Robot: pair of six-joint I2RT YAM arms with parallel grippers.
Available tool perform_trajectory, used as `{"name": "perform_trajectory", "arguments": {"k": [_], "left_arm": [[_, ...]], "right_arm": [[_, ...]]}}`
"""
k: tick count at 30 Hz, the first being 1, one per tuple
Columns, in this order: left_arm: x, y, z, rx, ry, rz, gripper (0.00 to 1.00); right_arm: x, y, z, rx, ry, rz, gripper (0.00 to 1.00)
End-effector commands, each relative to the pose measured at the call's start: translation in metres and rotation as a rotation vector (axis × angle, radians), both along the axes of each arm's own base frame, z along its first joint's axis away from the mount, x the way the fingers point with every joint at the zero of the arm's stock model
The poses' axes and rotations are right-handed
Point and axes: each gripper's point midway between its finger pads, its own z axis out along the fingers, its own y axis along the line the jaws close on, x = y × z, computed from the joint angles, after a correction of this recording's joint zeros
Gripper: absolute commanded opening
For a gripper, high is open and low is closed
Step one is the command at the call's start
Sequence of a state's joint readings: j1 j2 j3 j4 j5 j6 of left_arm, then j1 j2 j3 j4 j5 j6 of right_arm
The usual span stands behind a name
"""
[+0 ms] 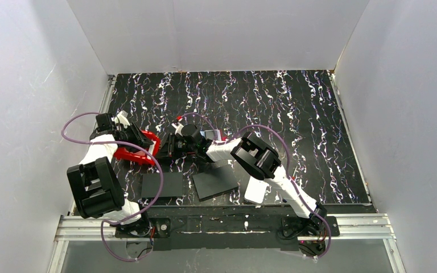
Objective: Put the credit cards into the card holder
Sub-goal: Pick up the credit card from the storage box.
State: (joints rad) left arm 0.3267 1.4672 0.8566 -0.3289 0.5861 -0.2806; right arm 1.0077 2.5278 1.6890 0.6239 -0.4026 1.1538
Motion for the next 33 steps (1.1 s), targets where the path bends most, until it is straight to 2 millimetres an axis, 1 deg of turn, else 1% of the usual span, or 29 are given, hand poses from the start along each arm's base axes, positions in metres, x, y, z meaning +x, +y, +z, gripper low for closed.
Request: {"name": "perform_trajectory", "arguments": {"k": [1,3,6,10,13,16,19,23,28,33], "left_arm": [[-0.013,-0.012,0.008,-0.024,0.006,-0.034,0.32],[-0.014,-0.009,0.009,-0.003,0.008,-0.03,0.4],[-0.014,-0.003,0.009,0.035,0.014,-0.02,0.47],[-0.013,0.004,0.008,0.069,0.023,-0.009,0.52],[-0.012,0.008,0.005,0.067,0.034,0.001,0.54],[-0.011,0.011,0.002,0.073,0.041,0.013,0.57],[-0.012,0.014,0.0,0.085,0.052,0.013,0.62],[-0.015,0.017,-0.002,0.111,0.061,-0.003,0.68],[-0.014,0.015,-0.003,0.104,0.064,-0.044,0.8],[-0.014,0.006,-0.008,0.045,0.078,-0.084,0.8]], "right_arm": [[0.002,0.013,0.035,0.103,-0.066,0.011,0.13],[0.003,0.014,0.041,0.112,-0.071,0.009,0.13],[0.005,0.013,0.05,0.124,-0.085,0.002,0.12],[0.007,0.014,0.061,0.134,-0.103,-0.002,0.12],[0.007,0.014,0.065,0.137,-0.111,0.0,0.13],[0.007,0.014,0.067,0.137,-0.114,0.001,0.14],[0.007,0.015,0.066,0.136,-0.117,0.004,0.18],[0.006,0.017,0.066,0.139,-0.114,0.009,0.19],[0.007,0.02,0.067,0.144,-0.111,0.016,0.2],[0.007,0.021,0.063,0.138,-0.106,0.023,0.2]]}}
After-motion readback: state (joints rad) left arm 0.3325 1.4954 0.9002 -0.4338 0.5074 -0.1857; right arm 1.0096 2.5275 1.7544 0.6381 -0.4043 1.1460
